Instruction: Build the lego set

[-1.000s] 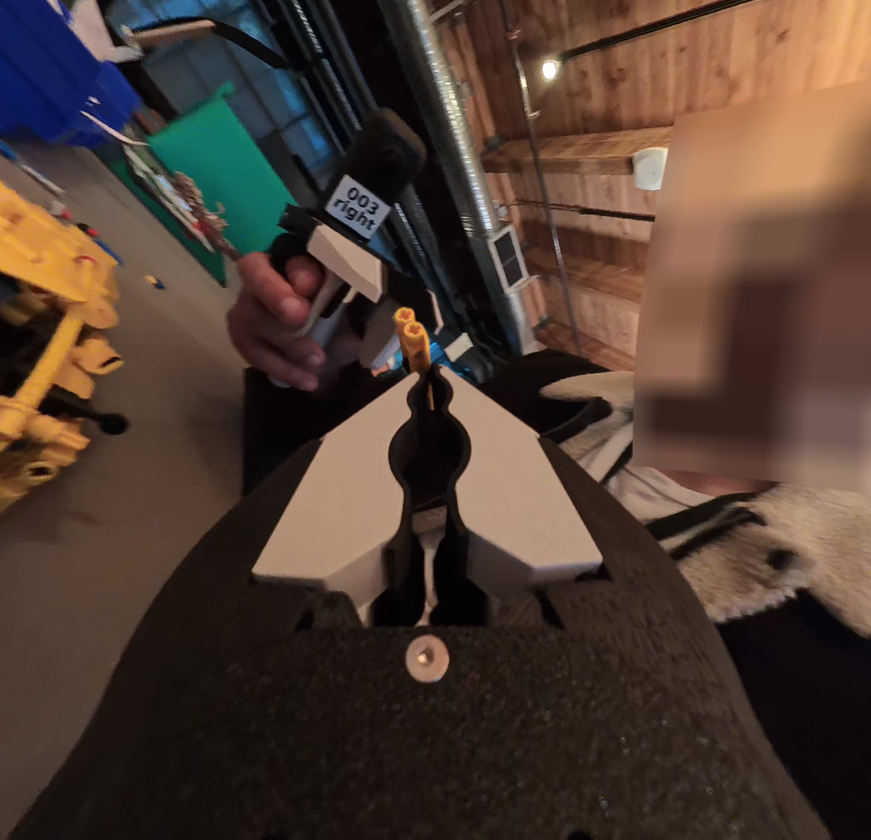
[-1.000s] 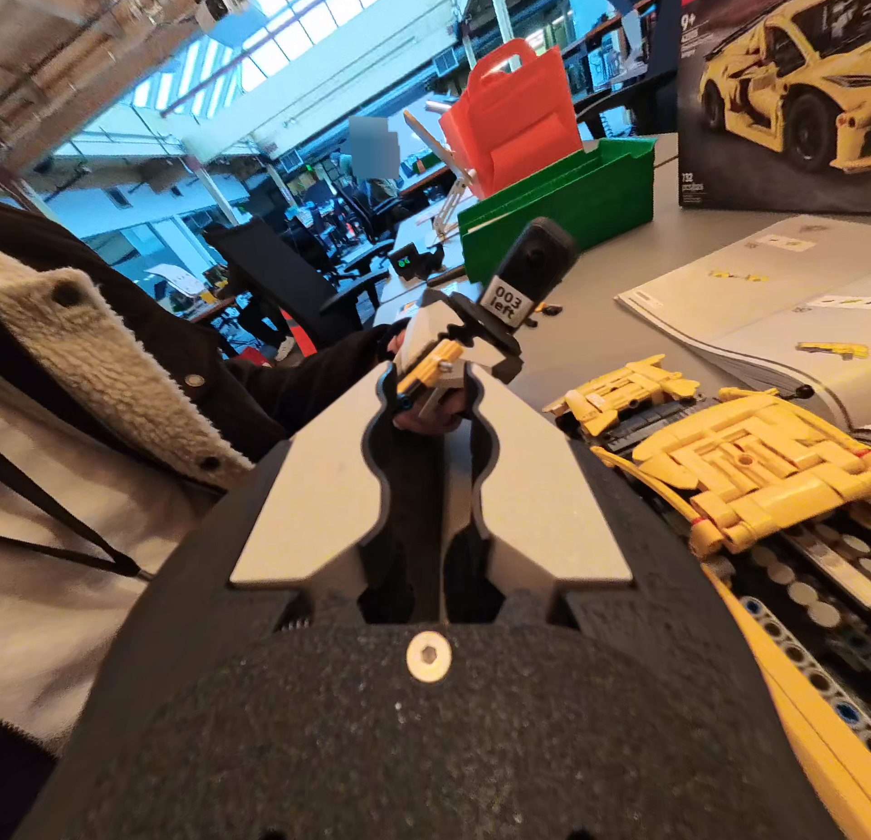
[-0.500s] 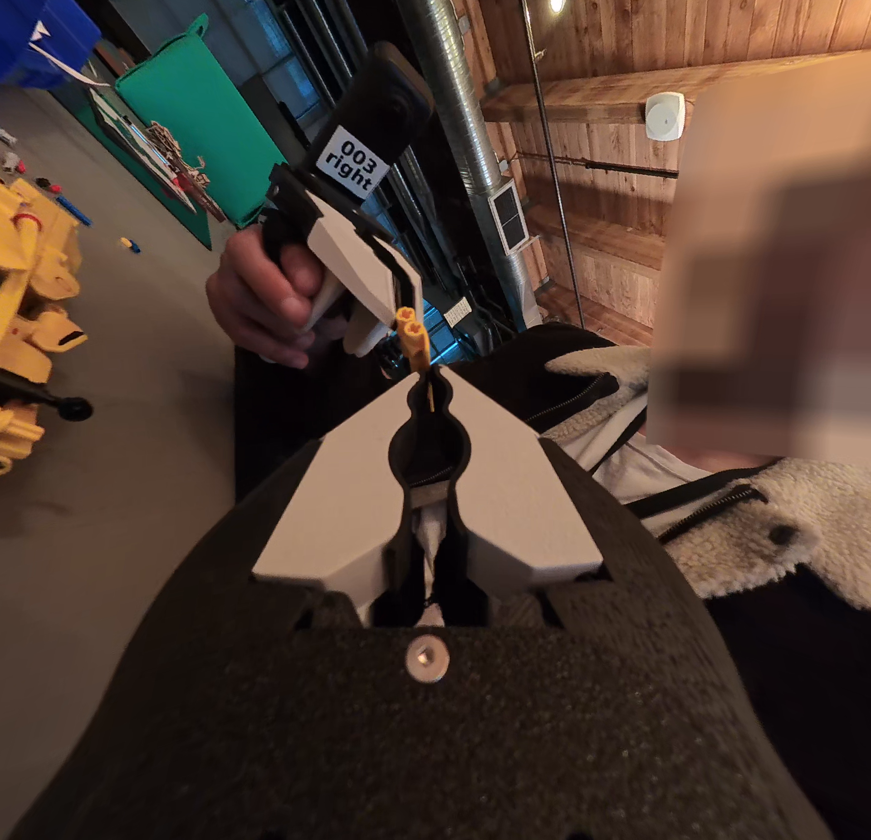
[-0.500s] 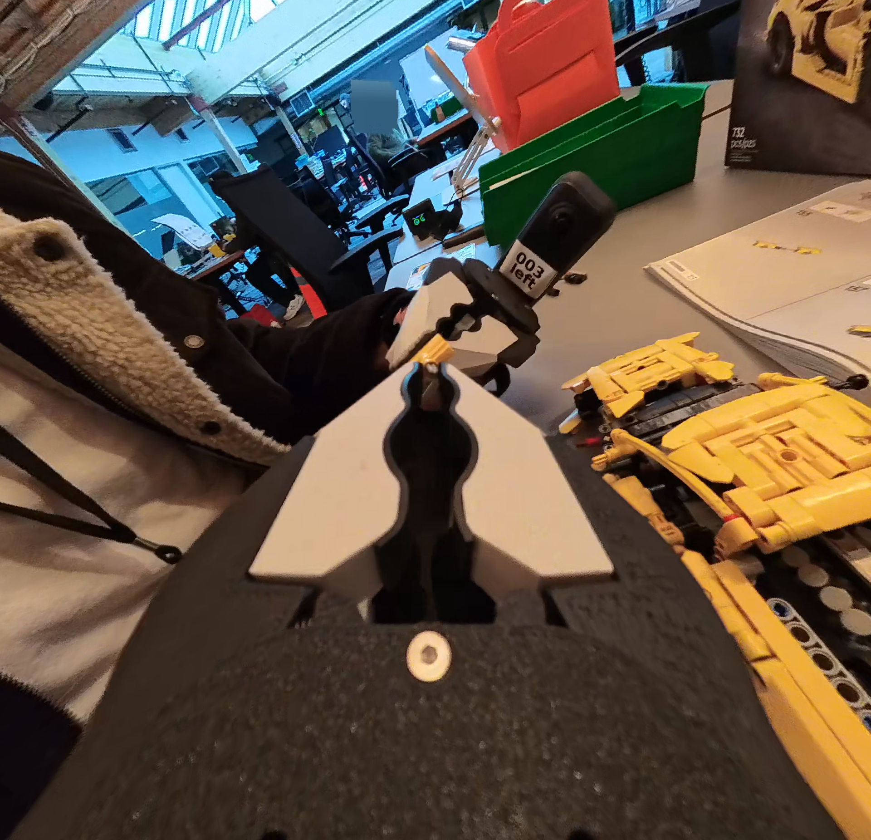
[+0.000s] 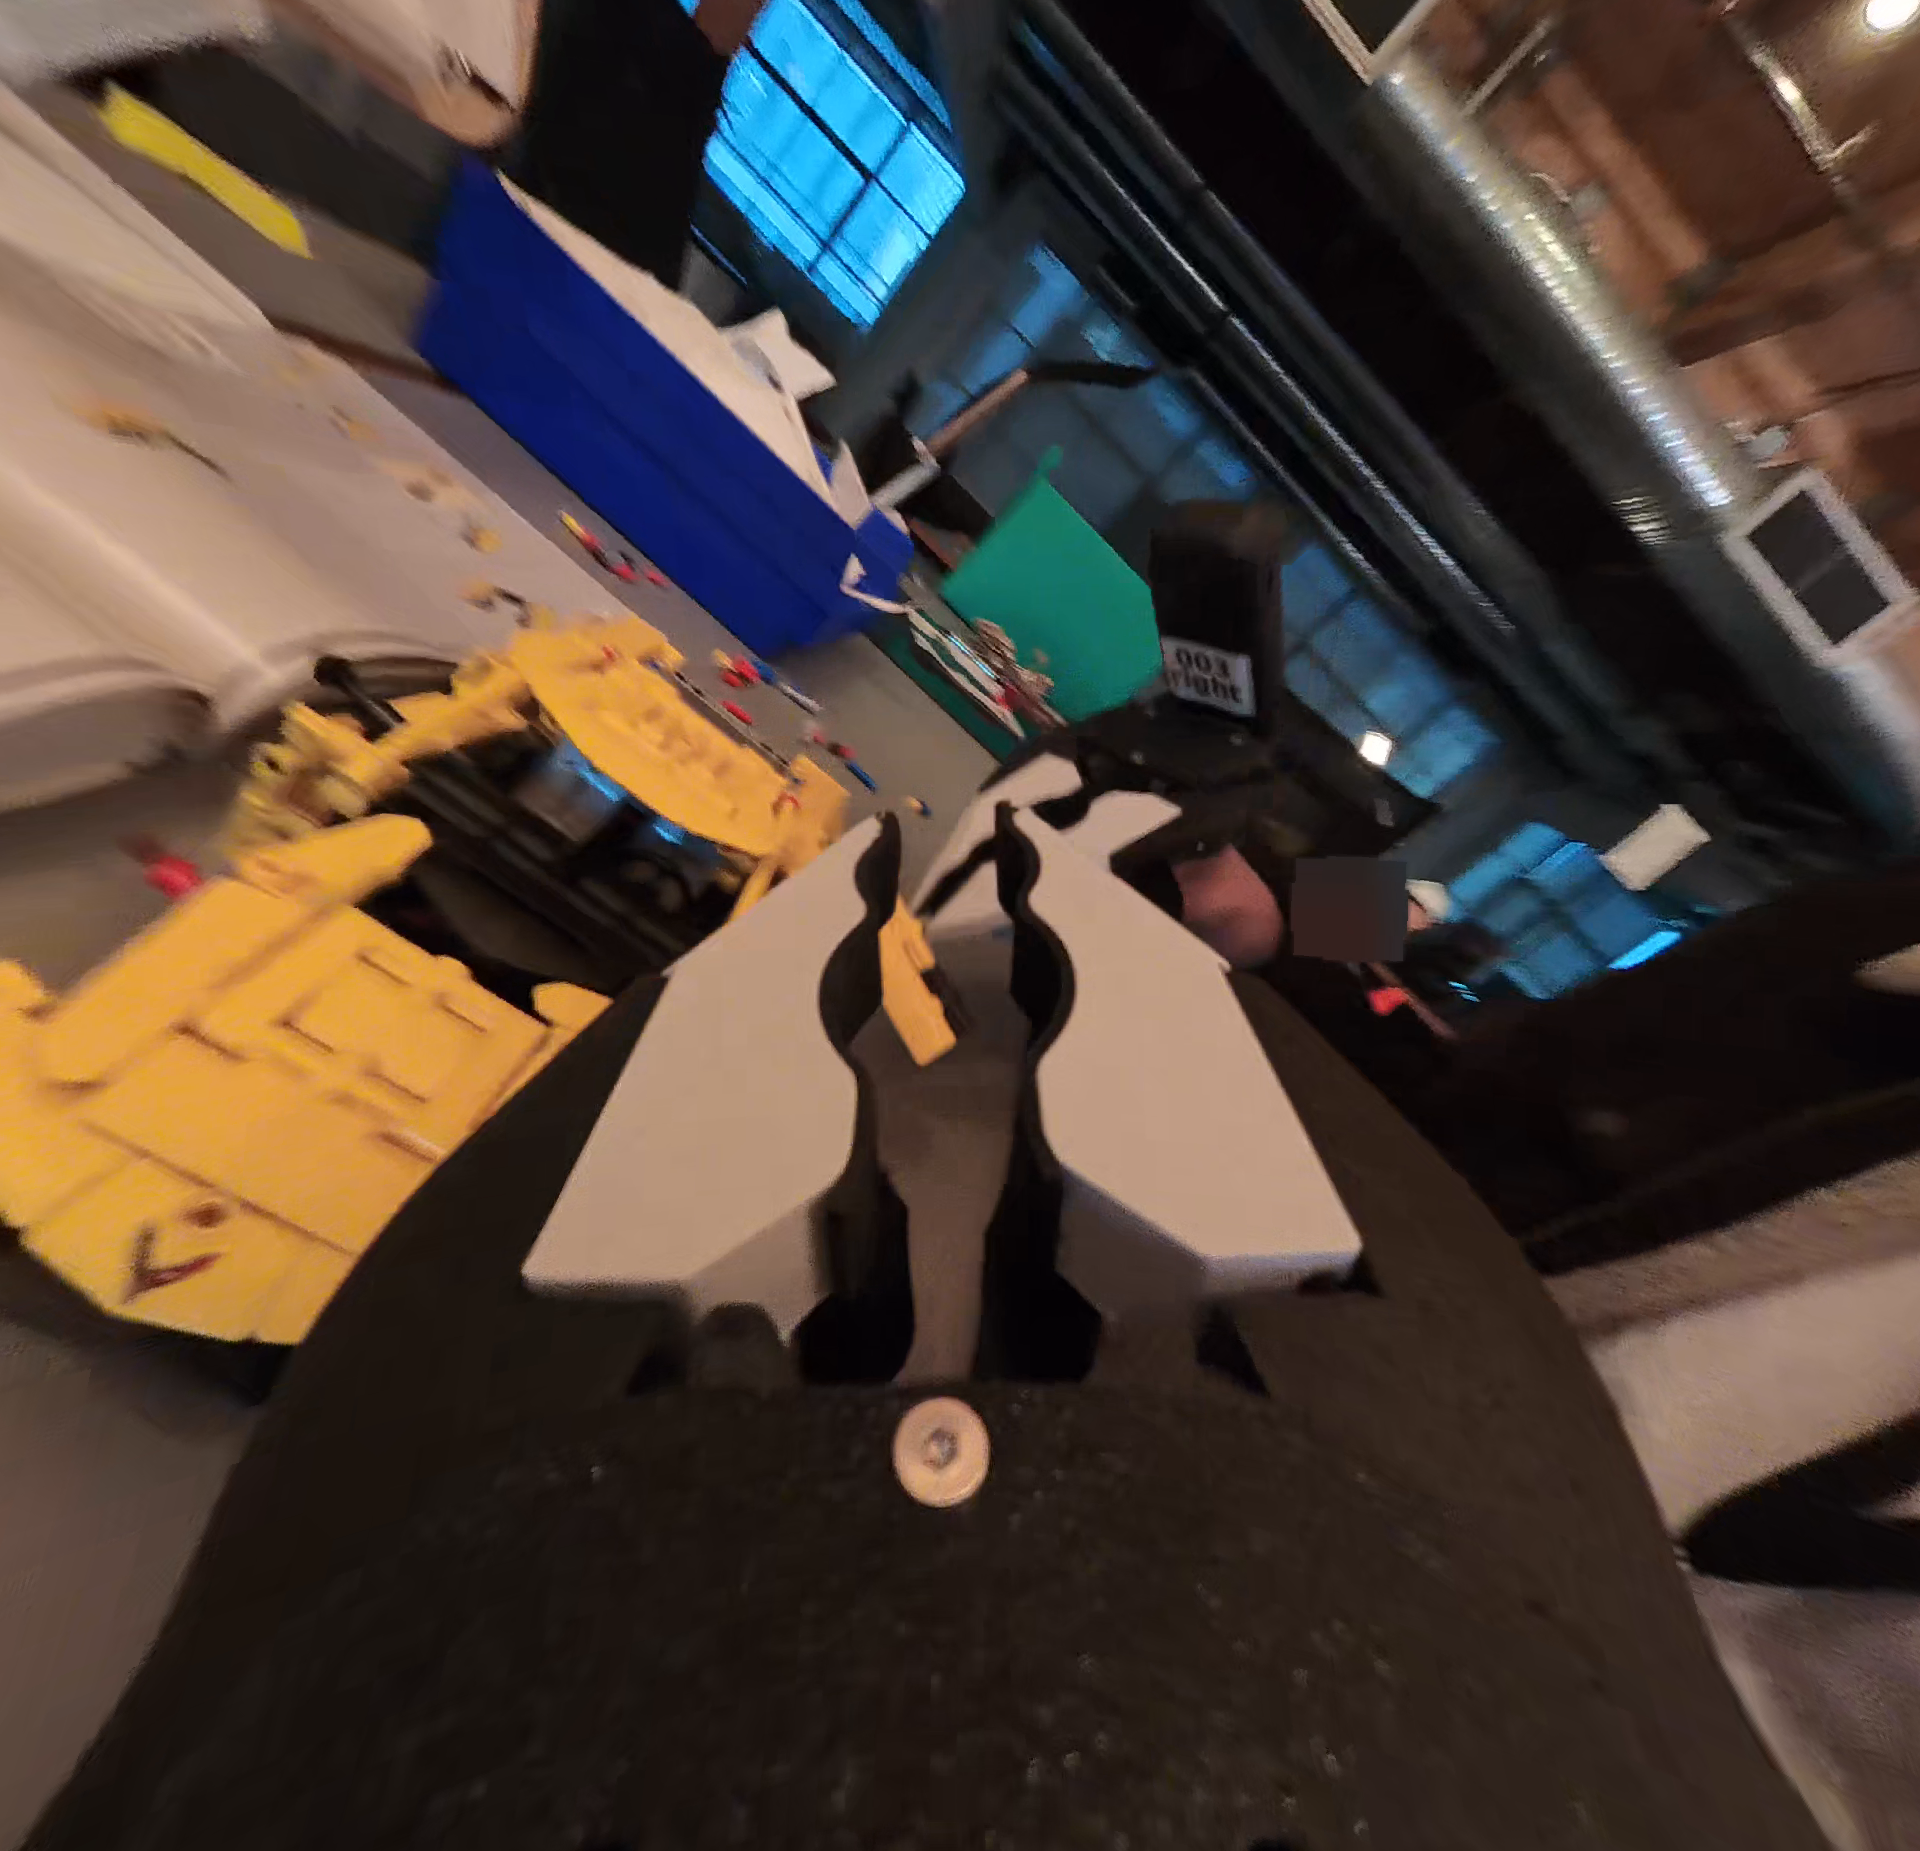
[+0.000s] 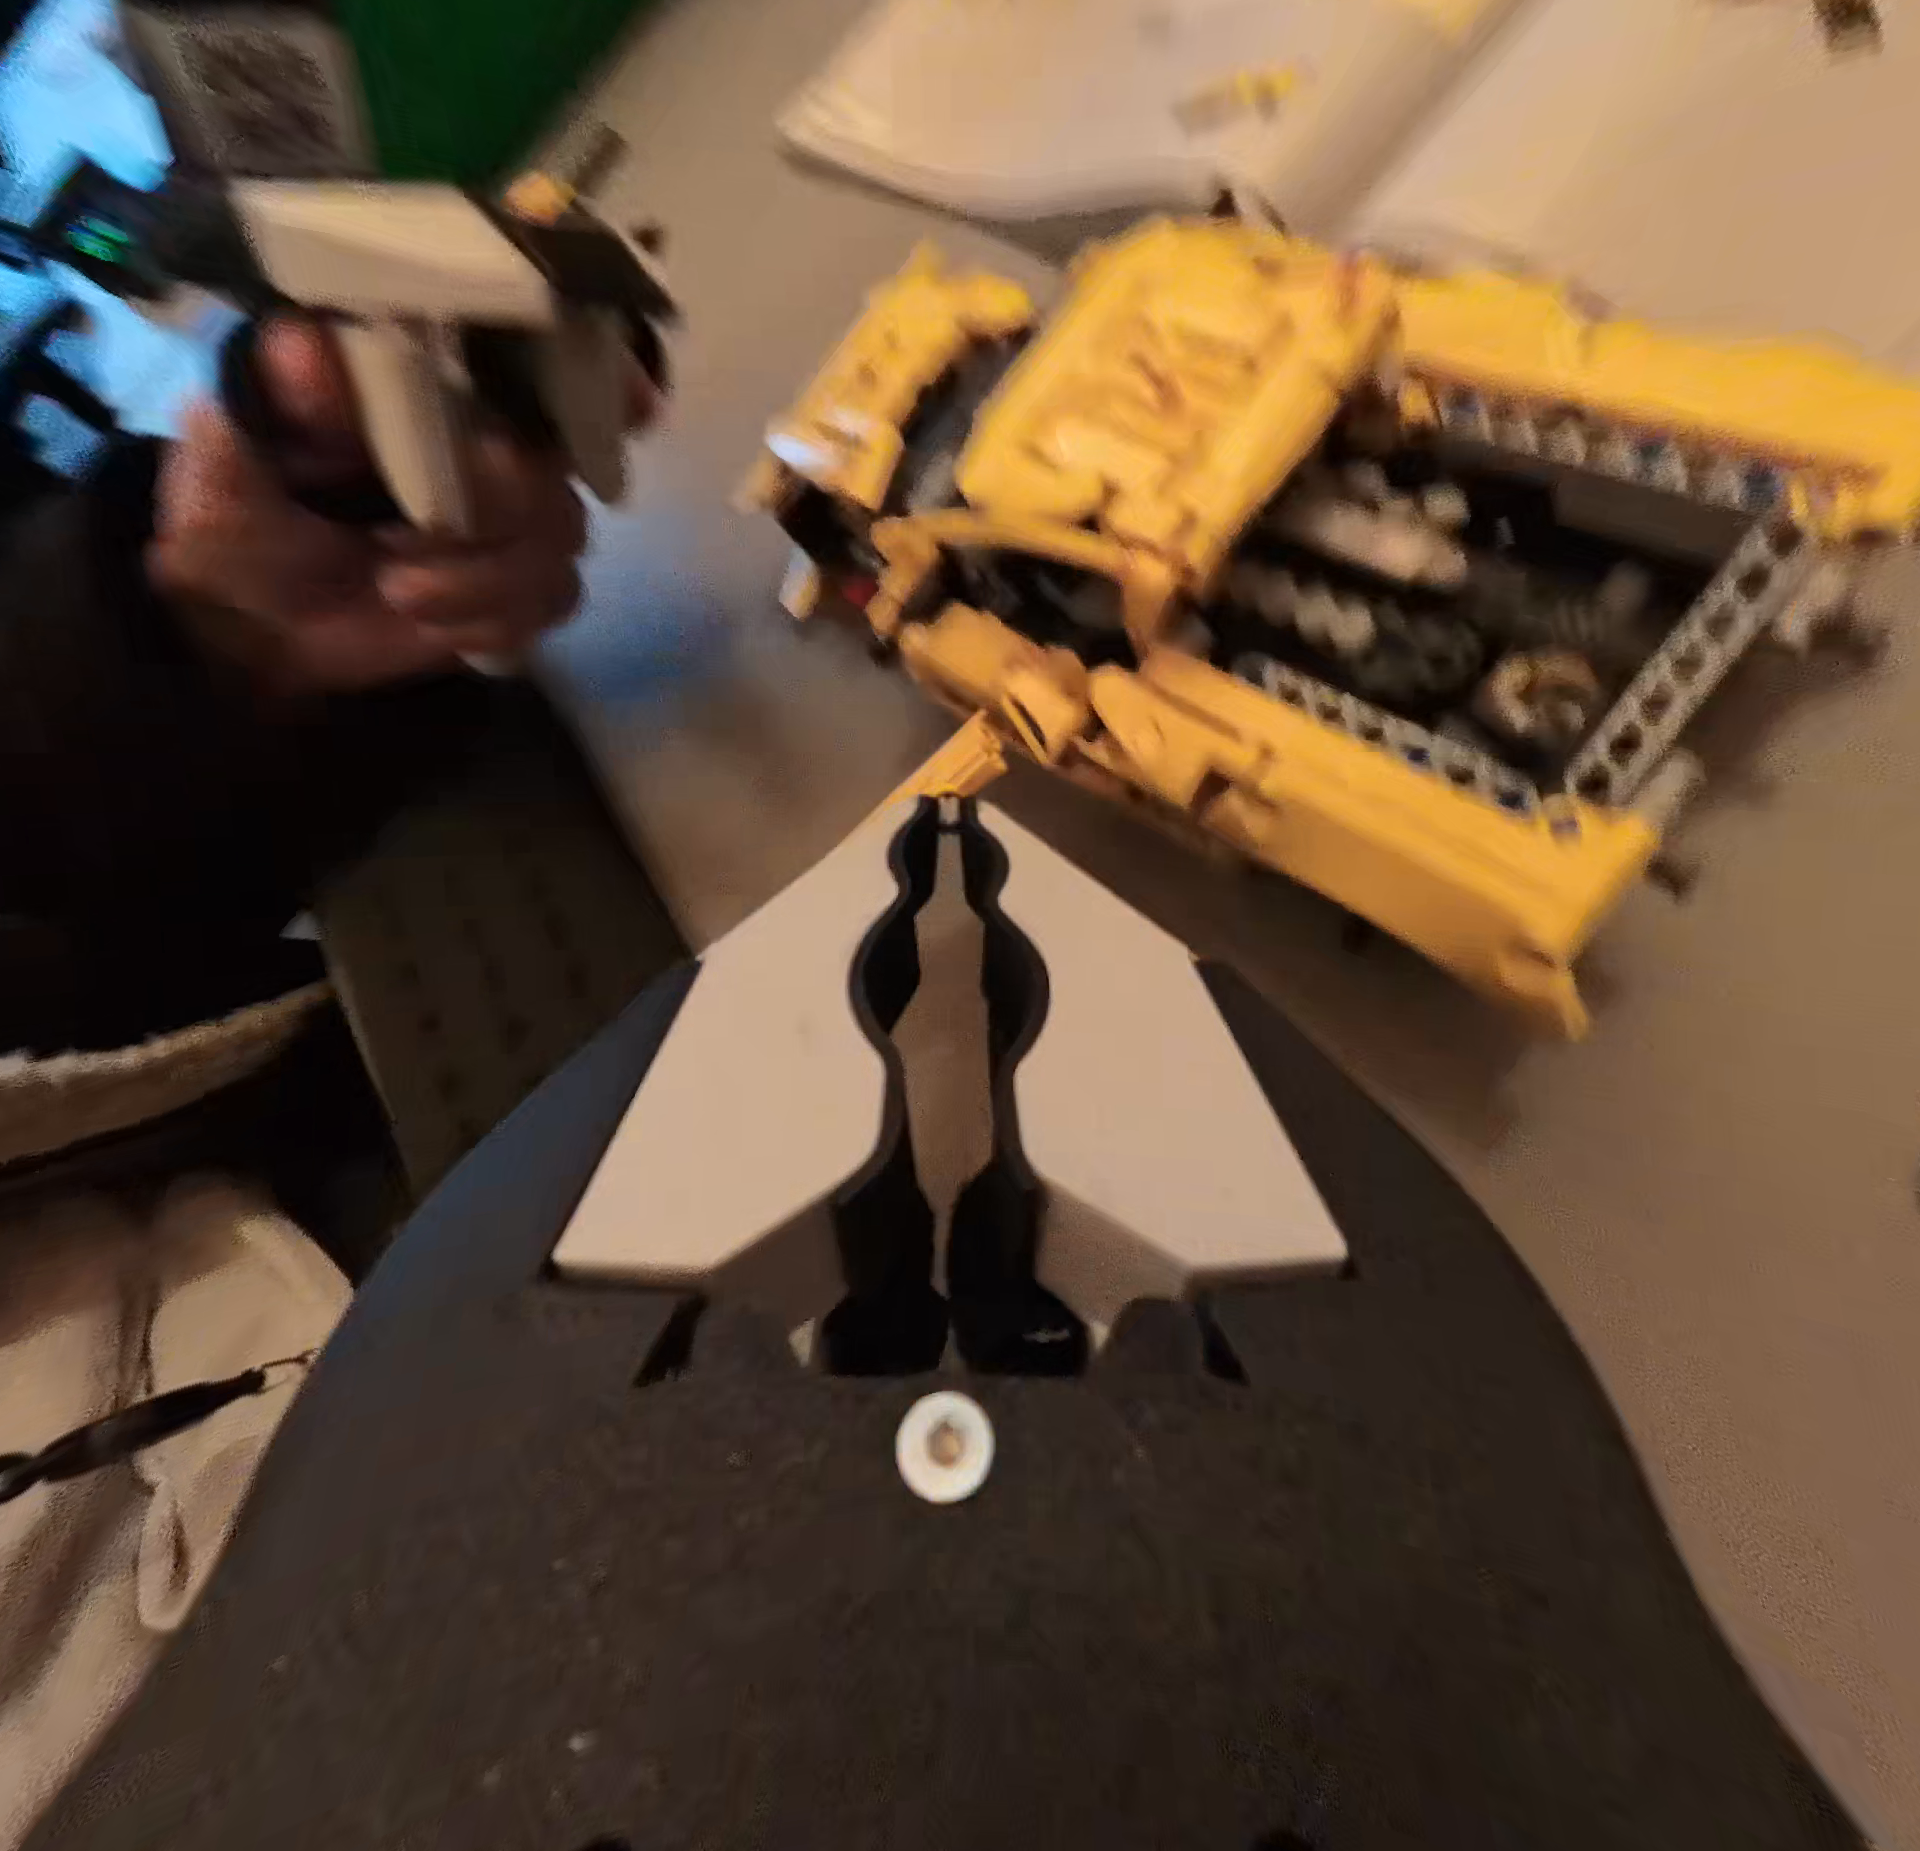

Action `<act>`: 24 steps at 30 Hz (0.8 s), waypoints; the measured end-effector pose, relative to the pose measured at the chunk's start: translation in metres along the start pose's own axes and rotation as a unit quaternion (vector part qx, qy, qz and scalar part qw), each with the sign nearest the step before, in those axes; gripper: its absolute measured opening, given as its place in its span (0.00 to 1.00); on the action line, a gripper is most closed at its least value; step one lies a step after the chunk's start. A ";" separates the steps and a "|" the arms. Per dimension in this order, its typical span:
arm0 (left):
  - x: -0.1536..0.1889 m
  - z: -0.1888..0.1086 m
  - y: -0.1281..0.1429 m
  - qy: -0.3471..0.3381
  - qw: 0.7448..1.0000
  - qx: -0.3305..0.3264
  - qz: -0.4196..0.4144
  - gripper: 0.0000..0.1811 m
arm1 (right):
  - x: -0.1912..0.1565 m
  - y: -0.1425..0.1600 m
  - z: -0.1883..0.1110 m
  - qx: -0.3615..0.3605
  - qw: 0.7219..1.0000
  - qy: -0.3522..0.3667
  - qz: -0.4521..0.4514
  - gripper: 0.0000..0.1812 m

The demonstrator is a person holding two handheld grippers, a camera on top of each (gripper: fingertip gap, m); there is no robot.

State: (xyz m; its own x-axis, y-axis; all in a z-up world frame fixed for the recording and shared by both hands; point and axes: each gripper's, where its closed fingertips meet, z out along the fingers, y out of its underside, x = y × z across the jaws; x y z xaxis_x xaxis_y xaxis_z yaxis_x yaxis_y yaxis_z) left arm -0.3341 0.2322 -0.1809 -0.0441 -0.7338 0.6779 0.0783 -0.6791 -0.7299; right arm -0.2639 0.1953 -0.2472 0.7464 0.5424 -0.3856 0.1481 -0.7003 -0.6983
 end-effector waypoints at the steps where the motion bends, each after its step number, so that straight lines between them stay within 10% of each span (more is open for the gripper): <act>1: -0.001 -0.001 -0.004 -0.013 1.000 0.009 0.019 0.10 | 0.006 0.010 0.000 -0.015 1.000 0.022 0.012 0.02; 11: -0.007 0.000 0.001 -0.075 0.992 -0.012 0.100 0.09 | 0.035 0.042 0.001 -0.085 0.987 0.138 0.010 0.02; 24: -0.024 -0.006 0.000 -0.168 0.971 -0.024 0.170 0.09 | 0.031 0.040 -0.012 -0.100 0.991 0.090 0.000 0.10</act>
State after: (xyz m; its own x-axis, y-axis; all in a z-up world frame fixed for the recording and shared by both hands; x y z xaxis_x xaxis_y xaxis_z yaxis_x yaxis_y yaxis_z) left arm -0.3394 0.2493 -0.1981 0.3051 -0.8728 0.3810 -0.0151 -0.4045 -0.9144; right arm -0.2269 0.1779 -0.2796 0.8478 0.4628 -0.2588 0.2602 -0.7884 -0.5575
